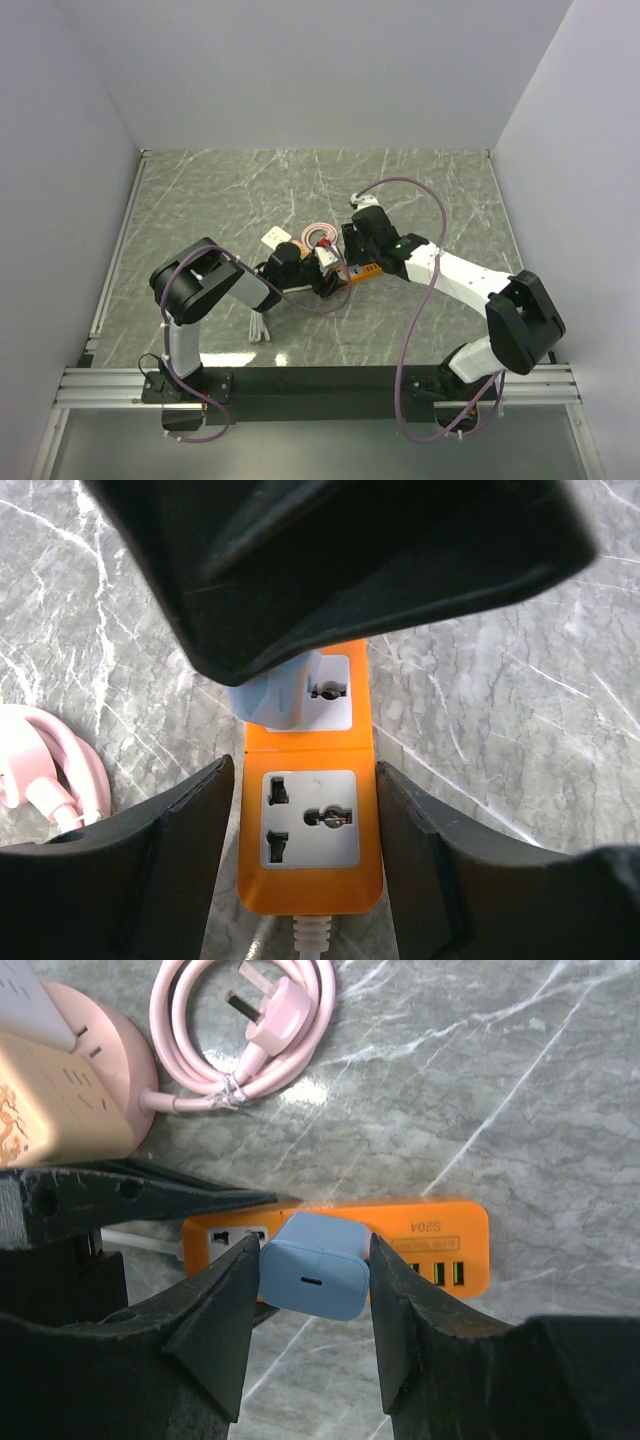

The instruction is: Insert the plug

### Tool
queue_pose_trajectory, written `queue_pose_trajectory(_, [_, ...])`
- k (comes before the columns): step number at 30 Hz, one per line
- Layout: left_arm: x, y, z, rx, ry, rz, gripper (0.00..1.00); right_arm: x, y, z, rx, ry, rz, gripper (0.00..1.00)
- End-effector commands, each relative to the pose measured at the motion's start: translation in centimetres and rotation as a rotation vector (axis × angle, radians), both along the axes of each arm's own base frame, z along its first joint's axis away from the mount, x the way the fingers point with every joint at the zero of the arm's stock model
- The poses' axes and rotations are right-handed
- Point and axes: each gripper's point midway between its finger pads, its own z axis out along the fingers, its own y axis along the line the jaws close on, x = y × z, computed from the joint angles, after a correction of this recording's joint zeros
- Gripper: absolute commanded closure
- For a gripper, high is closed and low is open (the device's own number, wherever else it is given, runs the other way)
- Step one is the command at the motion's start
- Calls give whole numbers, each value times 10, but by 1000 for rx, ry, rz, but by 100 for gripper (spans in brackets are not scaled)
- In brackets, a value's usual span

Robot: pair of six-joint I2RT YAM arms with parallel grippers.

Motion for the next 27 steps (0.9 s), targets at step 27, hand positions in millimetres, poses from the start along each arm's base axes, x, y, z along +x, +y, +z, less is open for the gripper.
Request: queue_pose_trajectory(27, [15,-4,6,6,-46,34,38,-4,-18,6,-116,38,7,100])
